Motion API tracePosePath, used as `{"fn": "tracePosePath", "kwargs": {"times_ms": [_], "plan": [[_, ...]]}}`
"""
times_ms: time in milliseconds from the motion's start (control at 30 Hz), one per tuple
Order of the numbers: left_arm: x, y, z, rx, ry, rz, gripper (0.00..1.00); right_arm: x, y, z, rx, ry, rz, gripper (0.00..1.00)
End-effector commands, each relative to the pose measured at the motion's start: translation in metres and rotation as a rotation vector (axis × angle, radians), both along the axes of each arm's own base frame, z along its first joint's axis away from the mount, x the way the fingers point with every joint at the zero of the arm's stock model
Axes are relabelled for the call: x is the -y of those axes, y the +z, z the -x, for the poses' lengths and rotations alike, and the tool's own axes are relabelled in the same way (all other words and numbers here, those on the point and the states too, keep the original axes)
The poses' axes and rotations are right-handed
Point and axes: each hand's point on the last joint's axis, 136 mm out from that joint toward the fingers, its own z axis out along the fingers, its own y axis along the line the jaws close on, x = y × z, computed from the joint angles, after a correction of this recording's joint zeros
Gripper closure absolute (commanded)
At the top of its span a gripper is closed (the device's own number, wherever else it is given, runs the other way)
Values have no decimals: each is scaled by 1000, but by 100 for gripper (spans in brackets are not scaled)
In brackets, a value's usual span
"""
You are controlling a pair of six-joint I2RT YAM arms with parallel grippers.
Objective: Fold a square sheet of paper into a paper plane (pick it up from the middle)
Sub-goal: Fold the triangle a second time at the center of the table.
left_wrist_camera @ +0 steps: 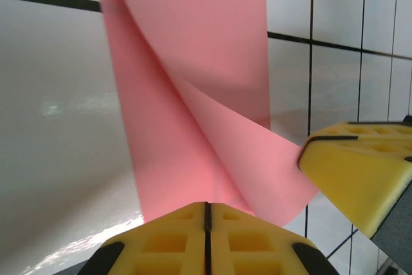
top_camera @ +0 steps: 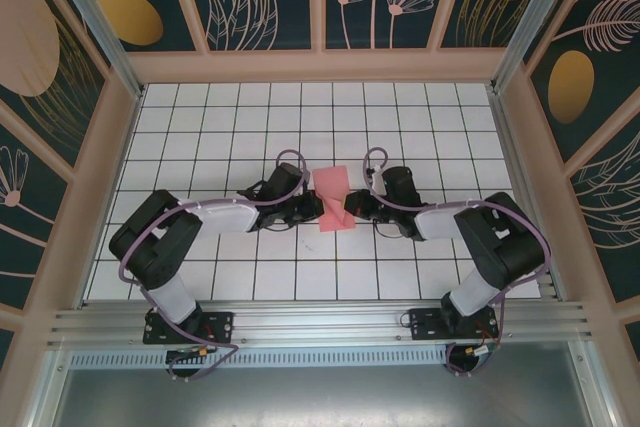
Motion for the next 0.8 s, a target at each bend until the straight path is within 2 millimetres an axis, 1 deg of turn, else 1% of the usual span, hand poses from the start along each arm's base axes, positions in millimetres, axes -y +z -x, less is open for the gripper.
{"fn": "tracePosePath", "kwargs": {"times_ms": [0,100,200,300,367,467,533,633,767], "plan": [[-13,14,-3,37,76,-5,88,-2,19,-3,-10,-105,-77,100],[-16,12,0,29,78,-5,88,-12,22,6,-31,-146,-89,100],[-18,12,5,24,78,1,88,-26,24,15,-47,-164,-97,100],[-25,12,8,31,92,-12,88,-40,29,23,-57,-183,-123,100],[-32,14,10,39,112,-22,88,-46,33,24,-58,-200,-132,100],[-41,17,12,55,143,-25,88,-51,36,22,-47,-203,-121,100],[-44,19,13,63,153,-23,87,-46,32,19,-47,-224,-80,100],[-39,21,18,58,116,3,87,-46,35,18,-29,-204,-48,100],[-19,25,24,48,27,96,86,-46,26,20,-23,-166,5,100]]}}
